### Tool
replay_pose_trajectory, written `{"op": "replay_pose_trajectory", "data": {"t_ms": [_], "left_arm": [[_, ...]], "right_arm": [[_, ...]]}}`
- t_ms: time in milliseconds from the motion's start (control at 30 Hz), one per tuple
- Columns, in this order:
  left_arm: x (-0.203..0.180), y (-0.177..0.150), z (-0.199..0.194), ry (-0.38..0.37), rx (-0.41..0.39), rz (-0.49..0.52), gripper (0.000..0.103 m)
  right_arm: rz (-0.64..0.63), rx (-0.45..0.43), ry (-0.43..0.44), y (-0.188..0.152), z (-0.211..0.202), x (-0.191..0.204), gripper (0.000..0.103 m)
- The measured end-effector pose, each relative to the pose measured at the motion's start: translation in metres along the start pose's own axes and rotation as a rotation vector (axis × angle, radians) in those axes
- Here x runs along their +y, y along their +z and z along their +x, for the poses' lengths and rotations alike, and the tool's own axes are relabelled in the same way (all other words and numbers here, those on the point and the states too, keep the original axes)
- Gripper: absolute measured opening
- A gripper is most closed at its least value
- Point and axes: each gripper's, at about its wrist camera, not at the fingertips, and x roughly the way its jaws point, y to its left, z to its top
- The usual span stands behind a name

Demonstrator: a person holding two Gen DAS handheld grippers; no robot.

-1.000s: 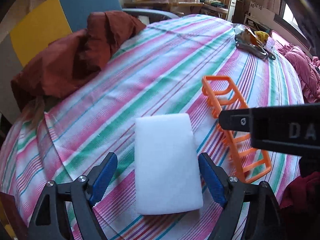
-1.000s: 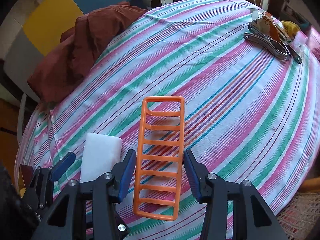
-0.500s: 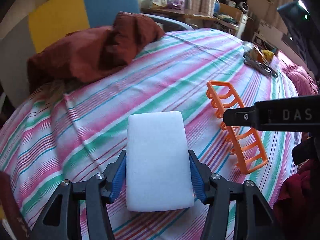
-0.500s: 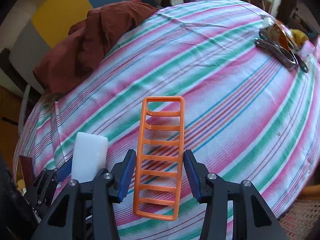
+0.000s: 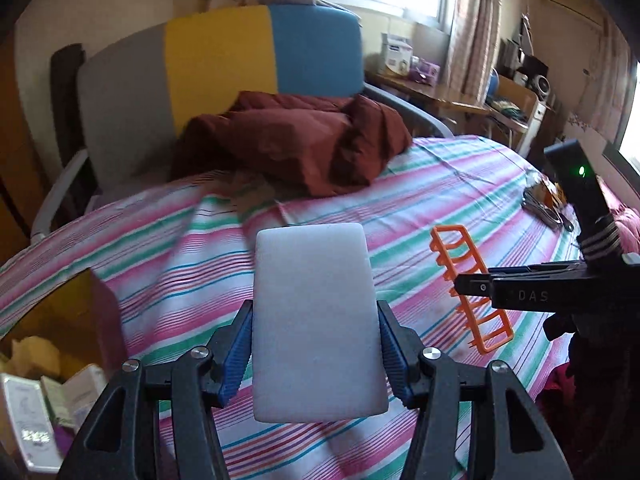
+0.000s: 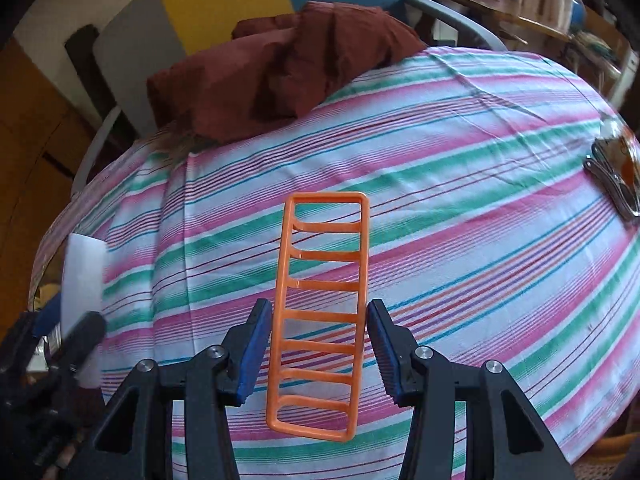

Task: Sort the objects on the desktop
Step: 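Carry eraser and orange rack to the gold tray and release both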

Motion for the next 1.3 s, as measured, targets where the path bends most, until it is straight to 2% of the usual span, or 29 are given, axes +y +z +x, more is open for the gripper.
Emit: {"op": "replay_pose_trajectory", "data": {"t_ms": [367, 467, 633, 800, 1033, 1300], "left_arm": [[0.070, -0.020, -0.062, 0.132, -0.086, -0.107, 0.058], [0.088, -0.027, -0.074, 0.160, -0.098, -0.139, 0.058], [0.115, -0.040, -0.090, 0.203, -0.108, -0.188, 0.058], [0.132, -0.050, -0.096, 0.225, -0.109, -0.222, 0.058], [0.151, -0.067, -0.105, 0.251, -0.108, -0.268, 0.058], [0.191, -0.097, -0.126, 0.295, -0.113, -0.375, 0.058]], "right_arm": [[-0.156, -0.001, -0.014, -0.005, 0.010, 0.032, 0.050], [-0.221, 0.003, -0.008, -0.009, 0.011, 0.047, 0.049], [-0.257, 0.021, -0.002, -0.015, 0.013, 0.067, 0.049], [-0.290, 0.002, 0.063, -0.020, 0.003, 0.104, 0.049], [-0.398, -0.033, 0.183, -0.028, -0.014, 0.177, 0.049], [-0.488, -0.048, 0.324, -0.040, -0.025, 0.247, 0.049]]}}
